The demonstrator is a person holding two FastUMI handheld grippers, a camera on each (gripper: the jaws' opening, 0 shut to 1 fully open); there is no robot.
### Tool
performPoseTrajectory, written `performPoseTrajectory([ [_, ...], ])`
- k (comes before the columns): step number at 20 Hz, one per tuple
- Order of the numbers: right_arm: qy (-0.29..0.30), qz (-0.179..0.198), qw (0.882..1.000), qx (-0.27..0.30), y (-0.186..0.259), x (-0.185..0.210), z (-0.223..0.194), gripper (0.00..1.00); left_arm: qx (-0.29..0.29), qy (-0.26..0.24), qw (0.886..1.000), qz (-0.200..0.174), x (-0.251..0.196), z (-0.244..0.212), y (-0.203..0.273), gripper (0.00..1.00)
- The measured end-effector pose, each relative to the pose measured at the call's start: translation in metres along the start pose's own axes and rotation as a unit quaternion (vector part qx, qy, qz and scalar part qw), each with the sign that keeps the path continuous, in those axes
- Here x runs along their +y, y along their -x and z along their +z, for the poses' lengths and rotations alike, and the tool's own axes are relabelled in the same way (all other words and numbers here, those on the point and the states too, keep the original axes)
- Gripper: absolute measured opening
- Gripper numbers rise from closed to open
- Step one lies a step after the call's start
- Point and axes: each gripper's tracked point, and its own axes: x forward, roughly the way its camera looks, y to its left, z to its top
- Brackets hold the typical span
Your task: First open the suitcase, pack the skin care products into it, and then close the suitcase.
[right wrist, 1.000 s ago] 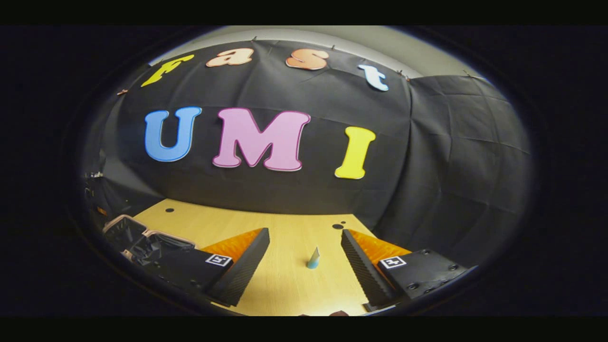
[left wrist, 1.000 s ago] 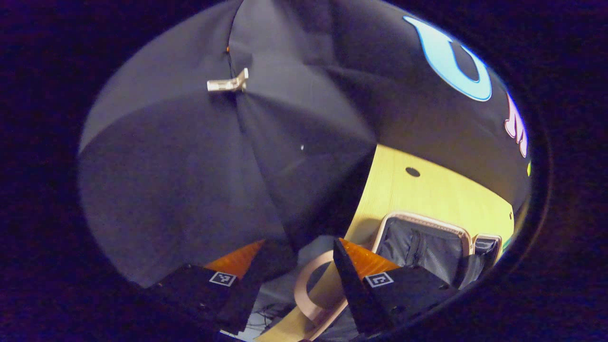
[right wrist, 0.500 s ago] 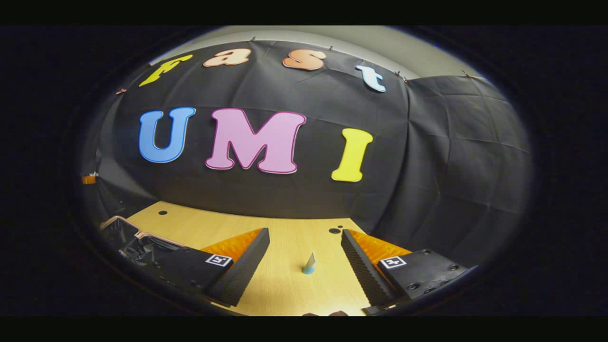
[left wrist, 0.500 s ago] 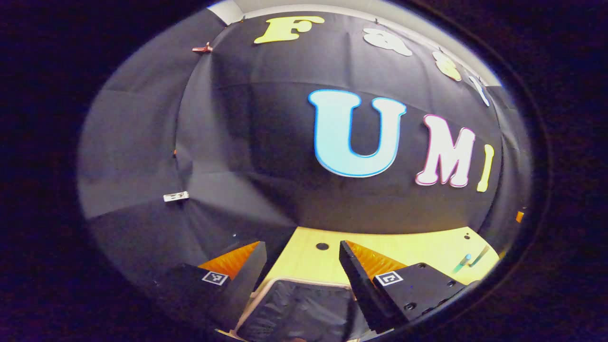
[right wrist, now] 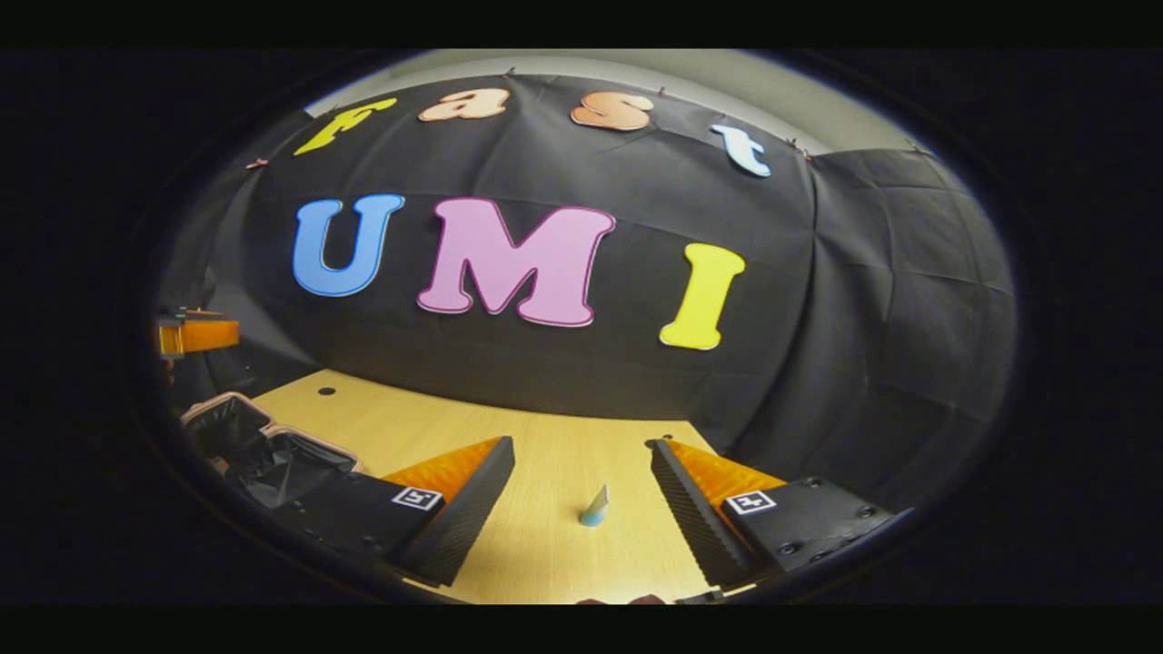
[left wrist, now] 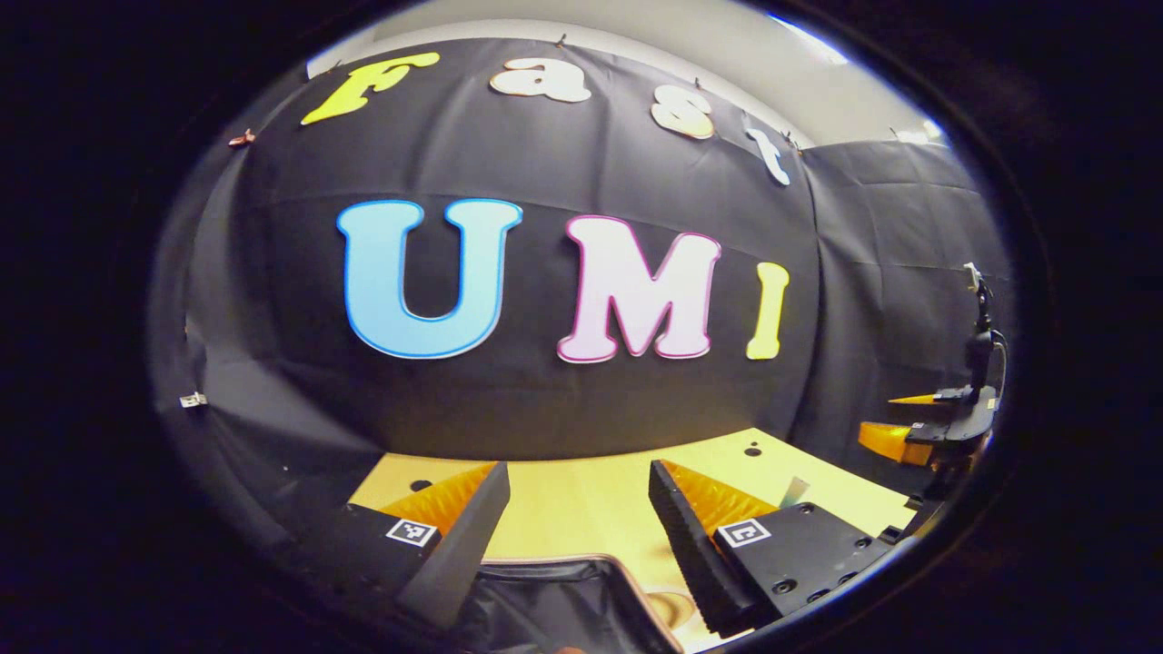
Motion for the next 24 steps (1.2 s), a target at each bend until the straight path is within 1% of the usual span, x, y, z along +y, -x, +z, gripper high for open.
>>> performPoseTrajectory([
  [2,-0.006,0.012,1.000,0.008,-0.006,-0.003,-0.008,0.97,0.016,-0.014,1.000,-0.019,-0.039,-0.015,-0.013,0.96],
  [4,-0.011,0.025,0.999,0.021,-0.012,-0.006,-0.018,0.96,0.036,-0.037,0.998,-0.030,-0.072,-0.040,-0.034,0.96],
  [7,-0.007,0.043,0.998,0.035,-0.025,-0.013,-0.028,0.96,0.068,-0.056,0.995,-0.053,-0.109,-0.083,-0.065,0.96],
  [9,0.002,0.056,0.998,0.041,-0.033,-0.022,-0.033,0.97,0.083,-0.067,0.993,-0.059,-0.127,-0.105,-0.085,0.96],
  [11,0.010,0.067,0.996,0.050,-0.042,-0.031,-0.041,0.96,0.105,-0.071,0.990,-0.056,-0.142,-0.131,-0.107,0.96],
  [12,0.010,0.073,0.996,0.054,-0.047,-0.035,-0.044,0.97,0.112,-0.058,0.991,-0.055,-0.149,-0.143,-0.118,0.96],
  [14,0.003,0.090,0.994,0.065,-0.057,-0.038,-0.055,0.97,0.146,-0.033,0.988,-0.048,-0.159,-0.174,-0.136,0.96],
  [18,0.015,0.113,0.990,0.086,-0.080,-0.048,-0.079,0.97,0.175,-0.046,0.983,-0.019,-0.153,-0.218,-0.172,0.96],
  [20,0.016,0.120,0.988,0.096,-0.092,-0.050,-0.091,0.97,0.201,-0.040,0.979,-0.009,-0.153,-0.241,-0.184,0.97],
  [22,0.013,0.125,0.986,0.112,-0.106,-0.052,-0.108,0.97,0.231,-0.035,0.972,-0.008,-0.154,-0.265,-0.189,0.97],
  [23,0.012,0.127,0.984,0.123,-0.113,-0.052,-0.117,0.97,0.243,-0.039,0.969,0.005,-0.149,-0.276,-0.192,0.93],
  [24,0.010,0.130,0.982,0.134,-0.118,-0.053,-0.127,0.97,0.254,-0.035,0.967,0.005,-0.147,-0.280,-0.187,0.73],
])
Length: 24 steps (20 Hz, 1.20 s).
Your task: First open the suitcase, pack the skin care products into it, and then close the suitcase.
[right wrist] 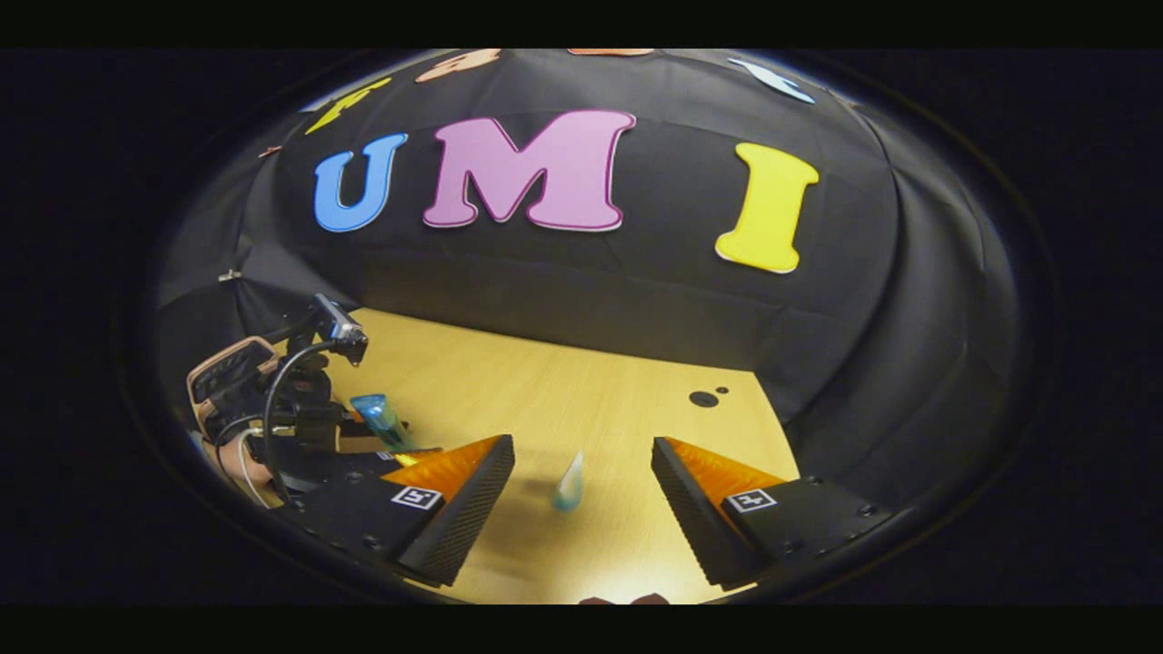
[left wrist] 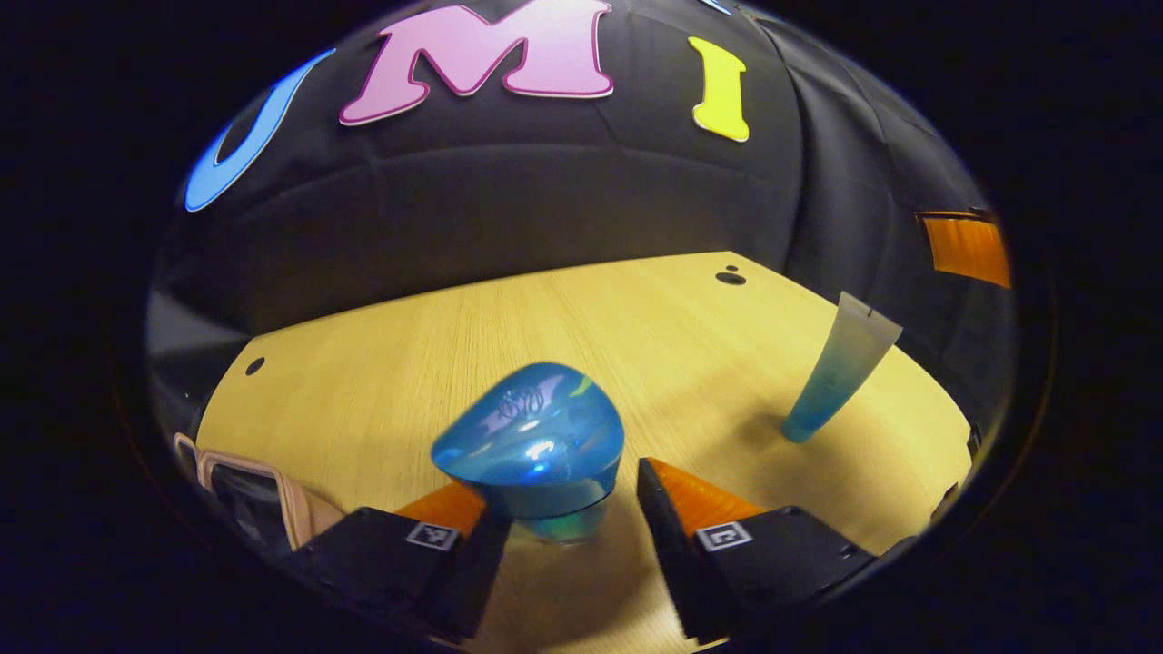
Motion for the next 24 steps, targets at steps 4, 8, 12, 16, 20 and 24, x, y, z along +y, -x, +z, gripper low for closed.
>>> performPoseTrajectory([
  [4,-0.008,0.004,0.999,0.042,-0.032,-0.004,-0.039,0.97,0.009,-0.022,1.000,-0.010,-0.002,0.005,-0.003,0.51],
  [8,-0.030,0.023,0.993,0.115,-0.065,0.008,-0.086,0.96,0.021,-0.013,0.999,-0.025,-0.016,0.012,0.009,0.48],
  [12,-0.052,0.013,0.989,0.140,-0.092,0.015,-0.106,0.62,0.020,-0.002,0.999,-0.038,-0.023,0.027,0.036,0.48],
  [16,-0.056,0.006,0.991,0.122,-0.105,0.017,-0.099,0.26,0.038,0.045,0.997,-0.052,-0.011,0.034,0.070,0.48],
  [20,-0.054,0.019,0.990,0.128,-0.087,0.023,-0.094,0.23,0.039,0.025,0.998,-0.048,0.031,0.049,0.117,0.48],
  [24,-0.049,0.045,0.994,0.088,-0.048,0.049,-0.060,0.25,0.095,0.035,0.994,-0.029,0.096,0.028,0.177,0.48],
])
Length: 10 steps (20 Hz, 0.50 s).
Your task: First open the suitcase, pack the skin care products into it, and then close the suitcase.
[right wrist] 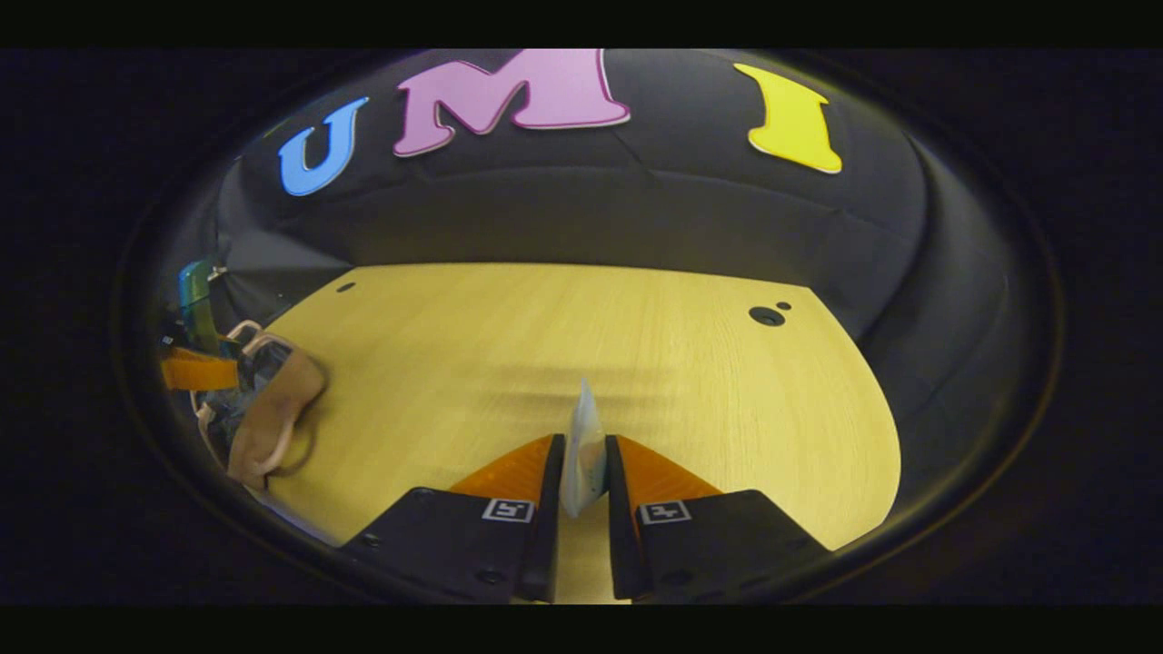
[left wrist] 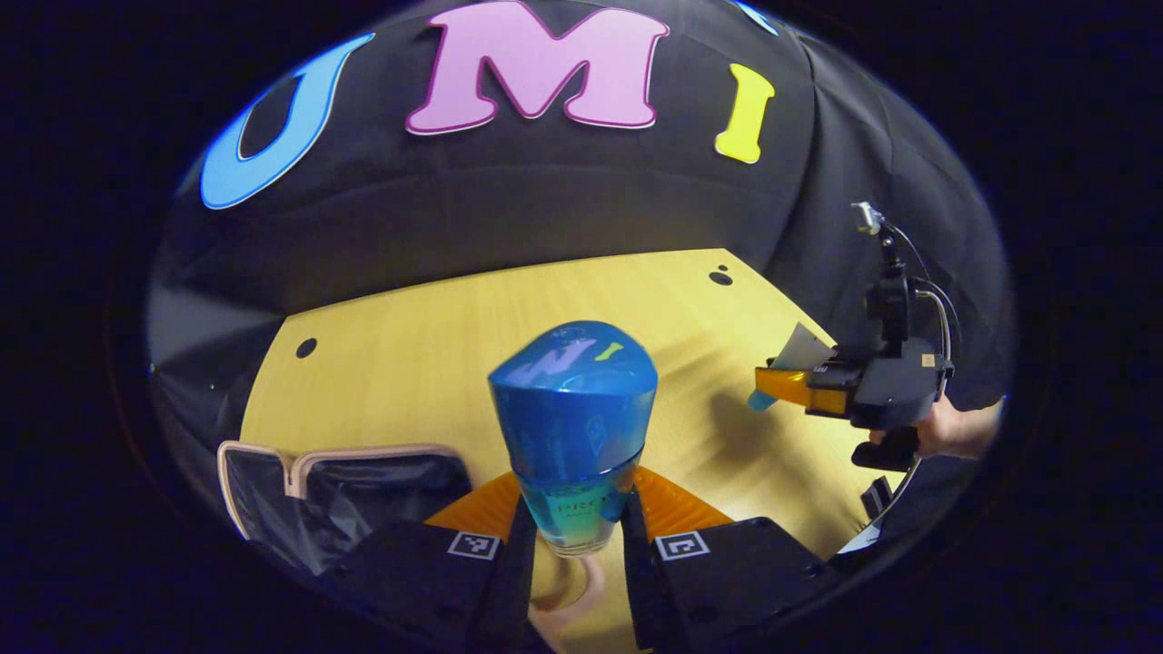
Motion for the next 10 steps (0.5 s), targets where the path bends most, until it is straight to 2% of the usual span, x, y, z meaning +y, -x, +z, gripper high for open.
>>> performPoseTrajectory([
  [2,0.004,0.020,1.000,-0.021,0.024,0.027,0.015,0.32,0.036,0.021,0.999,0.006,0.035,-0.024,0.025,0.48],
  [3,0.004,0.028,0.999,-0.030,0.034,0.041,0.021,0.22,0.064,0.027,0.998,0.010,0.050,-0.044,0.036,0.48],
  [4,0.005,0.040,0.998,-0.038,0.042,0.057,0.025,0.27,0.101,0.029,0.994,0.020,0.067,-0.066,0.041,0.48],
  [5,0.006,0.051,0.998,-0.045,0.051,0.073,0.031,0.22,0.133,0.030,0.990,0.032,0.084,-0.087,0.044,0.48],
  [8,0.014,0.084,0.994,-0.061,0.075,0.121,0.042,0.27,0.228,0.044,0.972,0.036,0.111,-0.142,0.053,0.51],
  [9,0.022,0.093,0.993,-0.071,0.085,0.136,0.047,0.27,0.255,0.055,0.965,0.032,0.115,-0.159,0.048,0.48],
  [10,0.030,0.098,0.991,-0.081,0.093,0.149,0.049,0.32,0.285,0.064,0.956,0.029,0.121,-0.176,0.044,0.45],
])
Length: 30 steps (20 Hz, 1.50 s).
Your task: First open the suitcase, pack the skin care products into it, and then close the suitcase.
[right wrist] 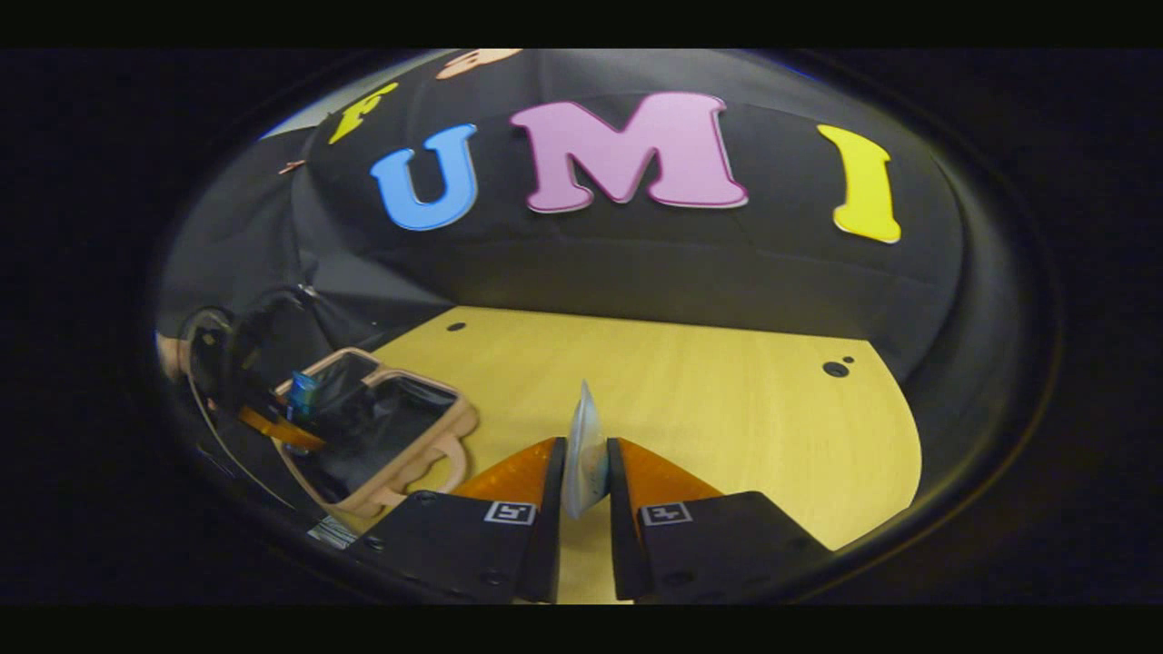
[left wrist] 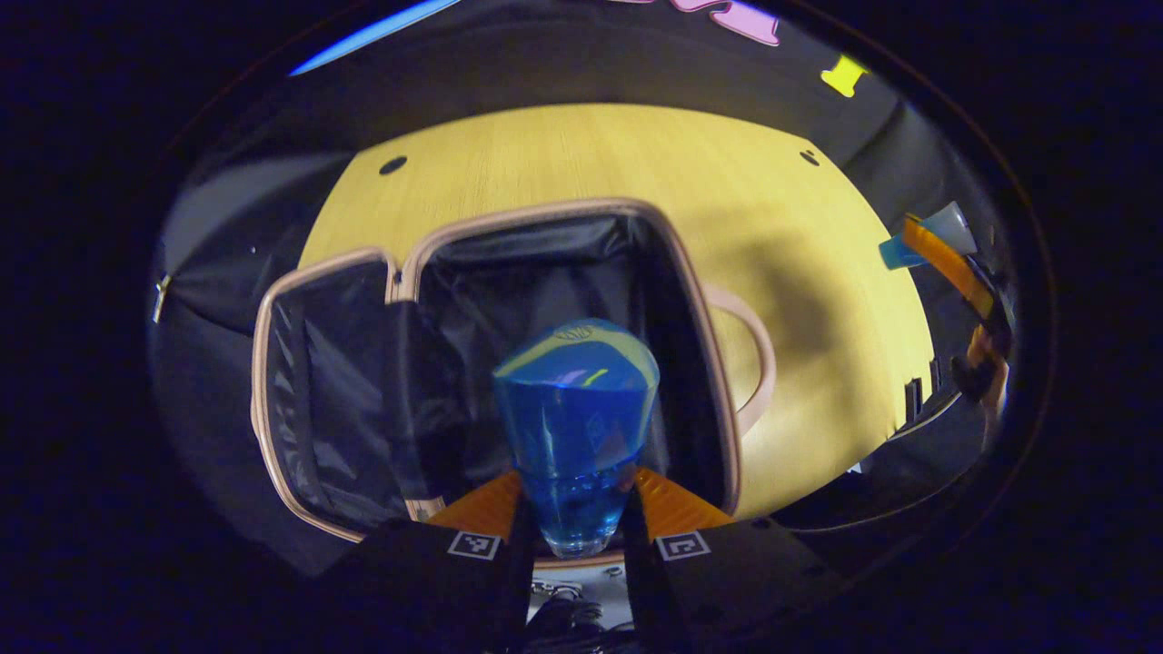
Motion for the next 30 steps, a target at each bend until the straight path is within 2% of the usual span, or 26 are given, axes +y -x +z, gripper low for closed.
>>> performPoseTrajectory([
  [1,0.004,0.006,1.000,-0.004,0.004,0.014,0.003,0.27,0.024,0.013,1.000,0.006,0.012,-0.008,-0.011,0.48],
  [3,0.005,0.019,1.000,0.002,0.008,0.039,-0.002,0.27,0.060,0.023,0.998,0.021,0.030,-0.021,-0.033,0.48],
  [4,0.008,0.022,1.000,0.005,0.011,0.049,-0.004,0.27,0.071,0.026,0.997,0.030,0.038,-0.023,-0.042,0.51],
  [5,0.010,0.023,1.000,0.009,0.014,0.058,-0.006,0.33,0.082,0.031,0.995,0.036,0.043,-0.028,-0.050,0.48],
  [6,0.012,0.024,1.000,0.012,0.017,0.066,-0.010,0.27,0.088,0.045,0.994,0.041,0.047,-0.031,-0.058,0.48],
  [8,0.020,0.023,0.999,0.015,0.022,0.079,-0.012,0.27,0.106,0.079,0.991,0.037,0.049,-0.038,-0.068,0.48],
  [10,0.023,0.020,0.999,0.019,0.025,0.090,-0.016,0.27,0.088,0.066,0.993,0.037,0.053,-0.029,-0.071,0.50],
  [12,0.019,0.026,0.999,0.031,0.025,0.110,-0.022,0.27,0.082,0.055,0.994,0.043,0.054,-0.028,-0.067,0.56],
  [15,0.004,0.047,0.998,0.052,0.016,0.136,-0.031,0.27,0.037,0.040,0.998,0.028,0.044,-0.023,-0.059,0.63],
  [16,-0.008,0.055,0.997,0.059,0.011,0.146,-0.035,0.27,-0.005,0.012,1.000,0.018,0.043,-0.015,-0.048,0.67],
  [17,-0.020,0.061,0.996,0.066,0.005,0.154,-0.036,0.27,-0.058,-0.019,0.998,0.018,0.041,-0.003,-0.034,0.79],
  [19,-0.045,0.074,0.992,0.088,-0.009,0.172,-0.042,0.27,-0.148,-0.044,0.988,0.013,0.038,0.016,0.011,0.86],
  [21,-0.088,0.102,0.983,0.127,-0.026,0.202,-0.053,0.27,-0.227,-0.023,0.974,-0.015,0.046,0.024,0.058,0.88],
  [22,-0.117,0.121,0.972,0.162,-0.038,0.218,-0.063,0.27,-0.250,-0.005,0.968,-0.021,0.058,0.023,0.077,0.88],
  [23,-0.138,0.132,0.964,0.184,-0.047,0.238,-0.071,0.20,-0.270,0.014,0.963,-0.016,0.078,0.019,0.093,0.91],
  [24,-0.152,0.145,0.955,0.208,-0.059,0.260,-0.084,0.20,-0.284,0.031,0.958,-0.006,0.098,0.011,0.109,0.93],
  [25,-0.157,0.141,0.948,0.237,-0.074,0.273,-0.103,0.33,-0.291,0.046,0.956,0.005,0.116,-0.002,0.118,0.95],
  [27,-0.162,0.135,0.931,0.299,-0.086,0.296,-0.146,0.25,-0.294,0.084,0.951,0.034,0.156,-0.025,0.145,0.95],
  [28,-0.167,0.131,0.923,0.320,-0.095,0.308,-0.163,0.21,-0.300,0.100,0.948,0.037,0.171,-0.034,0.158,0.95],
  [29,-0.169,0.128,0.918,0.335,-0.099,0.313,-0.174,0.33,-0.307,0.115,0.944,0.038,0.179,-0.042,0.179,0.95],
  [30,-0.168,0.120,0.914,0.349,-0.101,0.314,-0.184,0.21,-0.309,0.132,0.941,0.042,0.192,-0.051,0.194,0.95],
])
